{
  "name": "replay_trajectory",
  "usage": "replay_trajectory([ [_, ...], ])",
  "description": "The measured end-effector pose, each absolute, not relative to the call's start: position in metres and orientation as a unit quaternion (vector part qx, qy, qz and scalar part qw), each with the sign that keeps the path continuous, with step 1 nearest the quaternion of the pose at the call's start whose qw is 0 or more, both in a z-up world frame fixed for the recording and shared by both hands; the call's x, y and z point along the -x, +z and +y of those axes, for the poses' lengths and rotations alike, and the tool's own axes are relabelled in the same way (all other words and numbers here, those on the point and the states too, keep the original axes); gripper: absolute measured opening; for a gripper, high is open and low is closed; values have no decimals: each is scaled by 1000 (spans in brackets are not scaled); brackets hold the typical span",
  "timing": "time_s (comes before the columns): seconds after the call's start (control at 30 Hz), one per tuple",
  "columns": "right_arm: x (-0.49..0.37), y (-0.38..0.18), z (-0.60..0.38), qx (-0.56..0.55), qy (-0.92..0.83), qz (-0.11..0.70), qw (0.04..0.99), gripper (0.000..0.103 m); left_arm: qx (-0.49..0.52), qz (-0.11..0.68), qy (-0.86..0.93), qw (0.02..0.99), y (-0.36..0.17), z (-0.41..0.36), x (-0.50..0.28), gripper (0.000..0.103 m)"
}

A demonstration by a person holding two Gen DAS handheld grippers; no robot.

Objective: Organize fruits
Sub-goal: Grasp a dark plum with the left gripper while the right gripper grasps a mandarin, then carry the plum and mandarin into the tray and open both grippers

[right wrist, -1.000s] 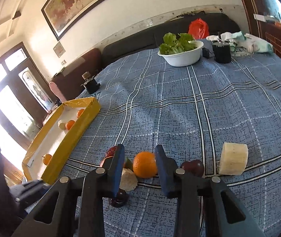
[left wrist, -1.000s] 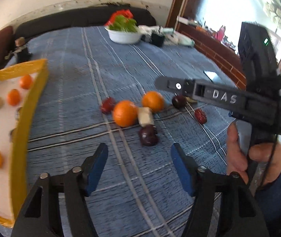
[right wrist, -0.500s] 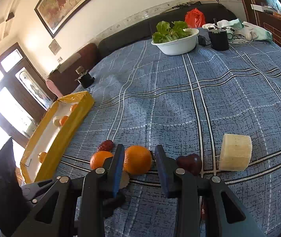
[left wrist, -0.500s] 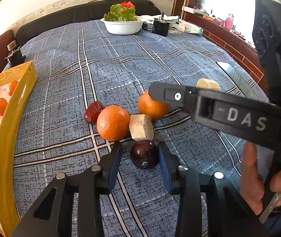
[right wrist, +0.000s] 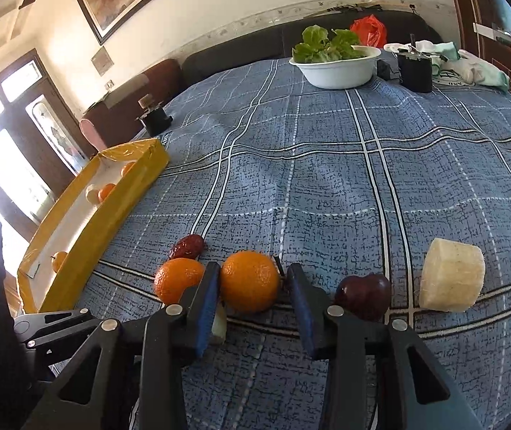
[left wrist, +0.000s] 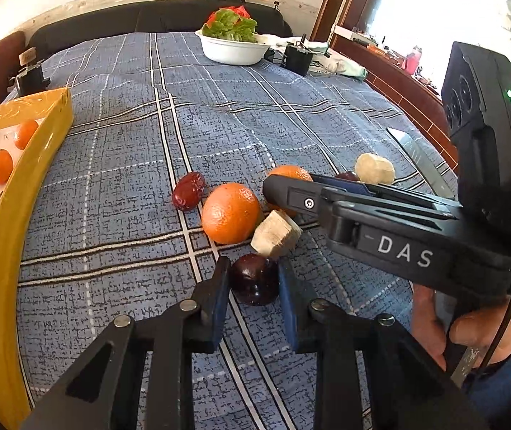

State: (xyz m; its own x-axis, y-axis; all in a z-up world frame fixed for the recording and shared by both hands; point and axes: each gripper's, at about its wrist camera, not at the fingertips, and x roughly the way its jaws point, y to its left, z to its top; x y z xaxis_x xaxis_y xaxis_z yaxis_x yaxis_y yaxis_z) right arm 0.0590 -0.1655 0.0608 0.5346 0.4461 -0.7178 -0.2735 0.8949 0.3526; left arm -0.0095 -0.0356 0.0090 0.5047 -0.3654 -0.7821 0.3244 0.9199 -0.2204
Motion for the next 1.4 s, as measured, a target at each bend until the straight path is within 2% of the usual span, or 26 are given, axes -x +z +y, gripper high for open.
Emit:
replay_trajectory([
  [0.47, -43, 87, -169, -114, 233, 370, 892, 41, 42, 421, -153, 893, 24, -12, 9, 25],
  [1.07, -39, 88, -157, -94, 250, 366, 891, 41, 15, 408, -130, 903, 26, -14, 13, 25],
  [1.4, -37, 91, -158, -101, 259, 361, 890, 41, 38, 401, -142, 904, 40, -1, 18, 25],
])
